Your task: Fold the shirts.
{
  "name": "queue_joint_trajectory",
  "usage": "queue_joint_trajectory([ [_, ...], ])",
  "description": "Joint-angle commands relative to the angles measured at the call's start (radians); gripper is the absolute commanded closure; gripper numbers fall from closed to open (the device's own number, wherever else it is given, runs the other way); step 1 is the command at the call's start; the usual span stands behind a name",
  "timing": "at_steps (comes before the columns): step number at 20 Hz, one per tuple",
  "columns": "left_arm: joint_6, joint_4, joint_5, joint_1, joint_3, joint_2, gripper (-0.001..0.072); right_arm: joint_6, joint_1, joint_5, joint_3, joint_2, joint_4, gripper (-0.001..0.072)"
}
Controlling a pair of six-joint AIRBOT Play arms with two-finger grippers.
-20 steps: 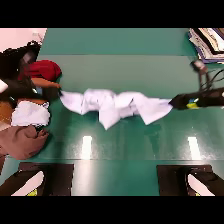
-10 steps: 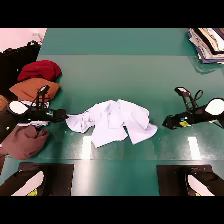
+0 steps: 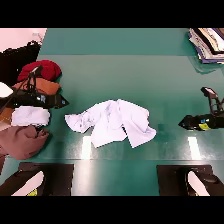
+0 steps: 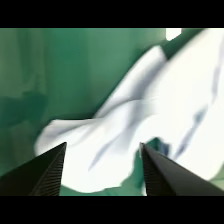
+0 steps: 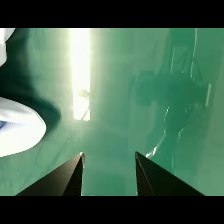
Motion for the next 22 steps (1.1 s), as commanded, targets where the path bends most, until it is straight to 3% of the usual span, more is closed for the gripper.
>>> queue_joint_trajectory([
  [1, 0.001, -0.061, -0.099, -0.114, 0.034, 0.0, 0.0171, -0.001, -0.034, -0.009, -0.001, 0.032, 0.044, 0.0325],
  [5, -0.033, -0.028, -0.023, -0.333, -0.127, 0.0, 0.017, -0.001, -0.034, -0.064, -0.001, 0.032, 0.11, 0.0325],
  [9, -0.058, -0.052, 0.188, -0.459, -0.264, 0.0, 0.017, -0.037, -0.019, -0.068, 0.002, -0.015, 0.239, 0.0328],
  [12, -0.058, -0.065, 0.275, -0.506, -0.292, 0.0, 0.017, -0.038, 0.104, -0.076, 0.063, -0.11, 0.259, 0.0328],
  [20, -0.057, -0.094, 0.311, -0.509, -0.296, -0.156, 0.0172, -0.023, 0.459, -0.127, 0.364, -0.415, 0.251, 0.0328],
  [21, -0.058, -0.093, 0.317, -0.509, -0.296, -0.161, 0.0188, -0.023, 0.492, -0.128, 0.404, -0.454, 0.25, 0.0329],
  [22, -0.057, -0.093, 0.321, -0.509, -0.293, -0.159, 0.0467, -0.023, 0.518, -0.127, 0.441, -0.489, 0.249, 0.0329],
])
